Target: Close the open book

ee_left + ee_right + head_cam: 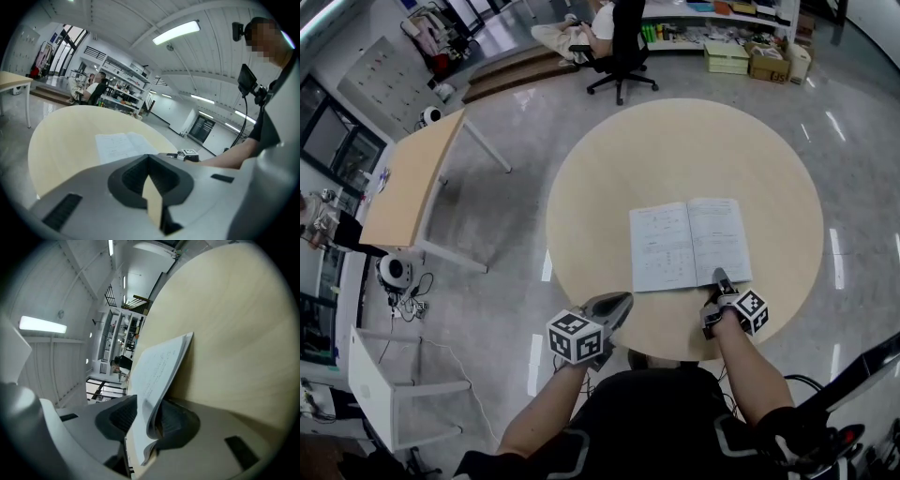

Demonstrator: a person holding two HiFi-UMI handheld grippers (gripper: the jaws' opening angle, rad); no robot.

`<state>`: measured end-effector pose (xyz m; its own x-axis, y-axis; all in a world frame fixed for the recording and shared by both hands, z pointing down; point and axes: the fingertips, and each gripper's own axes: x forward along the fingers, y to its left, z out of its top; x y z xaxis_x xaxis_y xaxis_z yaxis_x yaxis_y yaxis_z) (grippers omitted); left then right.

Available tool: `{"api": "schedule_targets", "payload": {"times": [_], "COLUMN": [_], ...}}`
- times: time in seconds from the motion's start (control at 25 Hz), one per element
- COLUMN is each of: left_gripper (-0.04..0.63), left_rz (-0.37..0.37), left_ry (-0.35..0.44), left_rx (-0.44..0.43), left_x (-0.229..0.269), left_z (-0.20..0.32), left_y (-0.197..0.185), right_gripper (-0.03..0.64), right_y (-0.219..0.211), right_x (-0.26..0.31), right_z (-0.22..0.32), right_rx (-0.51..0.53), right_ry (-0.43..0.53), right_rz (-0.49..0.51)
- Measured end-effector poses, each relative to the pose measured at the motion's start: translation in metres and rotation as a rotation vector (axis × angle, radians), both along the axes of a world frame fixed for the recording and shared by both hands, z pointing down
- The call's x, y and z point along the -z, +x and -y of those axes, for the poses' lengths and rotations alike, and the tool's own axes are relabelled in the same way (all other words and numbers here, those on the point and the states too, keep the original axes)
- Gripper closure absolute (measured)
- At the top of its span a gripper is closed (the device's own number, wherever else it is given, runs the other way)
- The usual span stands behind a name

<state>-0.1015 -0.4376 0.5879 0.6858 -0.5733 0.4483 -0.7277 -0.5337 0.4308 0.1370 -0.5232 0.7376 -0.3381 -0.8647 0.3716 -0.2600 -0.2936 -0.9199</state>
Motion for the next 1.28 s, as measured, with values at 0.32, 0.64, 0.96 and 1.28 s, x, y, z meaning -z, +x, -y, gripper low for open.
{"api": "schedule_targets", "payload": {"times": [0.32, 0.64, 0.96, 1.28], "left_gripper": [0.603, 0.603, 0.603, 0.603], "left_rz": [-0.01, -0.041, -0.049, -0.065], "left_ry": [0.001, 0.01, 0.003, 0.007], "left_rx": [0.056, 0.073, 0.135, 0.226], "left_x": [-0.005, -0.004, -0.006, -0.012], "left_z": [0.0, -0.004, -0.014, -0.029], "left_y": [-0.007, -0.009, -0.028, -0.055], "right_gripper": [0.598, 0.607, 0.606, 0.568], "right_y": [-0.013, -0.059, -0.119, -0.147], "right_x": [0.03, 0.044, 0.019, -0.012], "right_z": [0.01, 0.007, 0.004, -0.001], "right_rx": [0.111, 0.43, 0.873, 1.246], "right_ry": [0.105, 0.192, 0.21, 0.191], "right_rz": [-0.29, -0.646, -1.135, -1.53]}}
